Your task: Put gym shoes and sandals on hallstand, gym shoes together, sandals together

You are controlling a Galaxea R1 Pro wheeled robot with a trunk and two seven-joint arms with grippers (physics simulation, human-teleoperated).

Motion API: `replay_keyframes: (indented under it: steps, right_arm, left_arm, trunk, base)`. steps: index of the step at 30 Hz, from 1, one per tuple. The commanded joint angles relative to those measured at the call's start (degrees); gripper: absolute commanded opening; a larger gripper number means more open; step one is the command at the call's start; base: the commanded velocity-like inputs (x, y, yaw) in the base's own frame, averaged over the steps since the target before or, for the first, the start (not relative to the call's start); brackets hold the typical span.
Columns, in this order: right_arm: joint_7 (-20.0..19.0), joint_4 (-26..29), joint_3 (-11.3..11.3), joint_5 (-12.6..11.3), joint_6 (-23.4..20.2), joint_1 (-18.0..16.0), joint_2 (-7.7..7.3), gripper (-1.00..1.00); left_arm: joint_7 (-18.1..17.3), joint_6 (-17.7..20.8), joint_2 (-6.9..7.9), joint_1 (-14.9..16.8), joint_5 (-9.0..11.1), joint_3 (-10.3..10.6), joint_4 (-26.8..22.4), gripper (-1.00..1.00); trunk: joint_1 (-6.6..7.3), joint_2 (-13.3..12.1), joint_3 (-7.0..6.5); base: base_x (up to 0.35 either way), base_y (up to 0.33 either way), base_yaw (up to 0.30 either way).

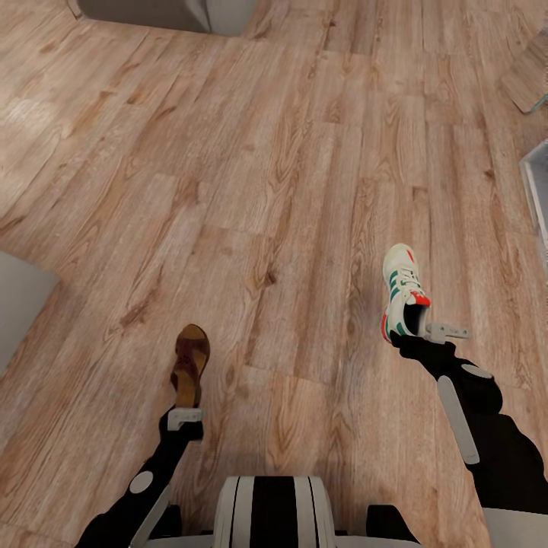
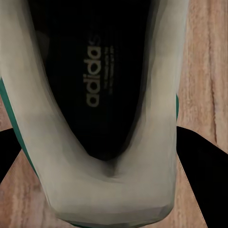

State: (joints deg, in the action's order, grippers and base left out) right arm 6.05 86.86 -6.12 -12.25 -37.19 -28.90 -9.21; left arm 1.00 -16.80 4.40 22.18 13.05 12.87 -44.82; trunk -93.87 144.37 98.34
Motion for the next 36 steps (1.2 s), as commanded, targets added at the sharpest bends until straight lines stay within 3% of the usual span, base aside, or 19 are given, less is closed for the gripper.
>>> replay_keyframes:
  steps: [1, 7, 11, 19, 23, 30, 36]
  right_arm:
    - [0.5, 0.1, 0.1, -0.5, -0.2, 0.0, -0.02, -1.00]
    - [0.5, 0.1, 0.1, 1.5, -0.2, 0.0, -0.02, -1.00]
    - [0.5, 0.0, 0.1, 2.9, -0.3, 0.0, 0.04, -1.00]
    - [0.5, 0.0, 0.1, 3.7, -0.3, 0.0, 0.06, -1.00]
    - [0.5, 0.0, 0.1, 3.7, -0.3, 0.0, 0.07, -1.00]
    - [0.5, -0.1, 0.1, 3.7, -0.3, 0.4, 0.07, -1.00]
    - [0.3, 0.0, 0.1, 3.7, -0.2, 0.4, 0.07, -1.00]
  left_arm:
    - [0.2, -0.2, 0.08, -0.1, 0.5, 0.3, -1.3, -1.00]
    - [0.3, -0.2, 0.08, -1.1, 0.4, 0.3, -9.2, -1.00]
    - [0.3, -0.2, 0.08, -1.2, 0.4, 0.3, -11.5, -1.00]
    - [0.3, 0.4, 0.12, -1.3, 0.4, 0.2, -17.1, -1.00]
    - [0.3, 0.6, 0.16, -3.2, 0.4, 0.2, -25.0, -1.00]
    - [0.3, 0.6, 0.17, -3.6, 0.4, 0.1, -26.7, -1.00]
    - [0.3, 0.6, 0.17, -3.6, 0.5, 0.1, -26.8, -1.00]
  trunk:
    - [0.03, 0.0, -0.20]
    - [0.18, -0.1, -1.53]
    - [0.29, -0.1, -2.41]
    - [0.29, -0.1, -2.41]
    - [0.29, -0.1, -2.41]
    - [0.29, -0.1, -2.41]
    - [0.44, -0.2, -3.74]
  base:
    - [0.000, 0.000, 0.000]
    - [0.000, 0.000, 0.000]
    - [0.000, 0.000, 0.000]
    - [0.000, 0.000, 0.000]
    - [0.000, 0.000, 0.000]
    - [0.000, 0.000, 0.000]
    - [0.000, 0.000, 0.000]
